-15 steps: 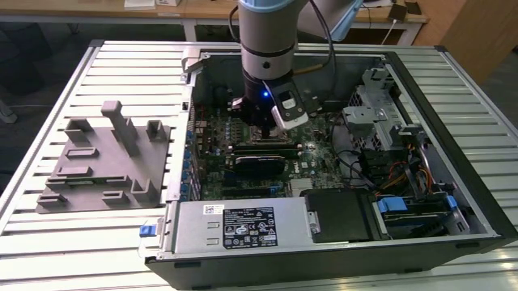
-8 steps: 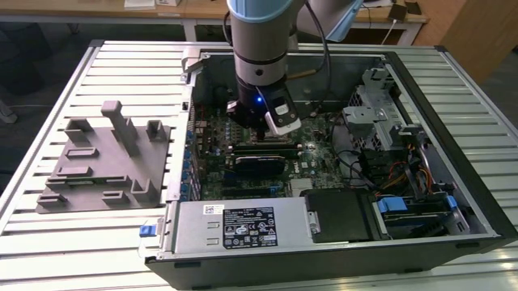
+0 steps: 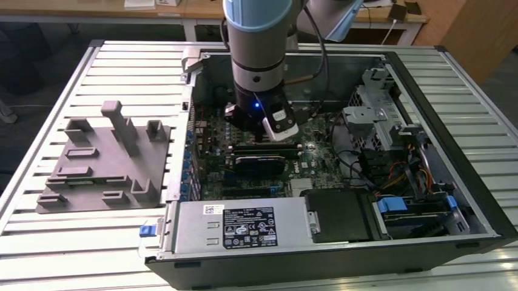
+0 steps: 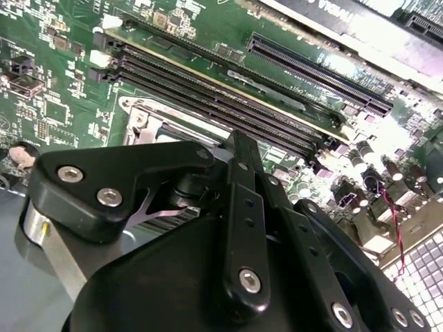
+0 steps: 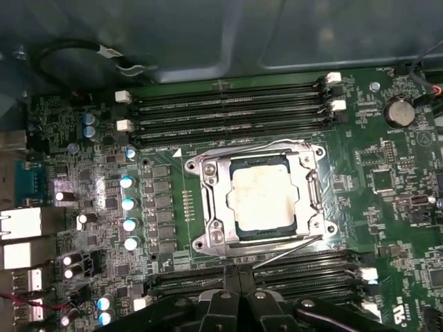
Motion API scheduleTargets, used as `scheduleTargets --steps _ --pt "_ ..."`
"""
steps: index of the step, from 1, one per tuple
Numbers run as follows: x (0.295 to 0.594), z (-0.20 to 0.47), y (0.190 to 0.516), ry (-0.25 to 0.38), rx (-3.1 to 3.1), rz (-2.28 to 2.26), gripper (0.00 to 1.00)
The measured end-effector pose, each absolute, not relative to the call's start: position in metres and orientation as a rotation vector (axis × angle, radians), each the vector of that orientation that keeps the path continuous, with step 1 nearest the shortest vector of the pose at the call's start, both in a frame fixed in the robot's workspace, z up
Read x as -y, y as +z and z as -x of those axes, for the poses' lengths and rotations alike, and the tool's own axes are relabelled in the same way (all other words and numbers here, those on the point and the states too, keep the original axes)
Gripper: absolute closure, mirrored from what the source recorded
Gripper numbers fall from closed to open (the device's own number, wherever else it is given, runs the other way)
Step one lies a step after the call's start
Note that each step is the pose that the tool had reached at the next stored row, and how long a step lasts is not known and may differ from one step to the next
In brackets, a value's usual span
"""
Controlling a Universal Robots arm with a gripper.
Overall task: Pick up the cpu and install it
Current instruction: 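Install the second cpu locking lever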
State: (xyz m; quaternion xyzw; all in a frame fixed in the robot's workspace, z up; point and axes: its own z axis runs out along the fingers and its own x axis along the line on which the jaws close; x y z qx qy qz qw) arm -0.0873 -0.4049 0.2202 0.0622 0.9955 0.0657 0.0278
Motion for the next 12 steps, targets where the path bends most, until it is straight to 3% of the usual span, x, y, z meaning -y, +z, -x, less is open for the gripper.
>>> scheduleTargets --steps 12 --pt "0.4079 0.0910 0.2165 0.230 -3.075 -0.174 0.89"
